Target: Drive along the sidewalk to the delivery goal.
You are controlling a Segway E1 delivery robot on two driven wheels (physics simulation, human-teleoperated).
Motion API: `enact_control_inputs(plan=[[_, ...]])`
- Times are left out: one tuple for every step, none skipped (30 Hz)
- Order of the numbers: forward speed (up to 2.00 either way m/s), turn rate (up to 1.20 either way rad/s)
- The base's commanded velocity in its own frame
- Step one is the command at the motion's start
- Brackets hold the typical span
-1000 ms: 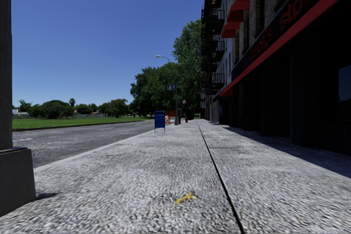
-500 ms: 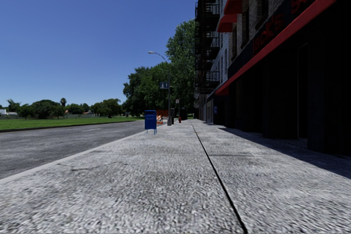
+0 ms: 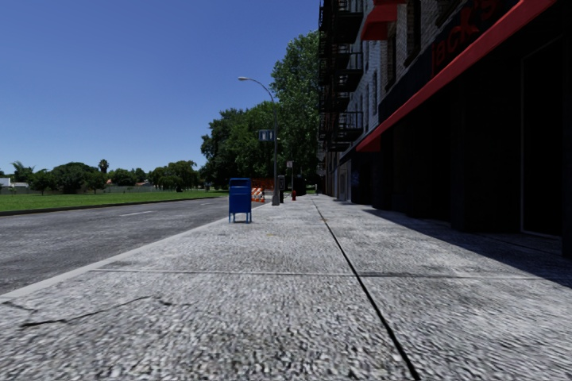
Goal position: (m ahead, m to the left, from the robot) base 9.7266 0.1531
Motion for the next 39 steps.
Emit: enact_control_inputs(plan=[[2.0, 0.0], [2.0, 0.0], [2.0, 0.0], [2.0, 0.0], [2.0, 0.0], [2.0, 0.0], [2.0, 0.0], [2.0, 0.0], [2.0, 0.0], [2.0, 0.0], [2.0, 0.0], [2.0, 0.0], [2.0, 0.0], [2.0, 0.0], [2.0, 0.0], [2.0, 0.0], [2.0, 0.0], [2.0, 0.0], [2.0, 0.0], [2.0, 0.0], [2.0, 0.0], [2.0, 0.0], [2.0, 0.0], [2.0, 0.0], [2.0, 0.0], [2.0, 0.0], [2.0, 0.0], [2.0, 0.0], [2.0, 0.0], [2.0, 0.0], [2.0, 0.0], [2.0, 0.0], [2.0, 0.0], [2.0, 0.0], [2.0, 0.0], [2.0, 0.0], [2.0, 0.0], [2.0, 0.0], [2.0, 0.0]])
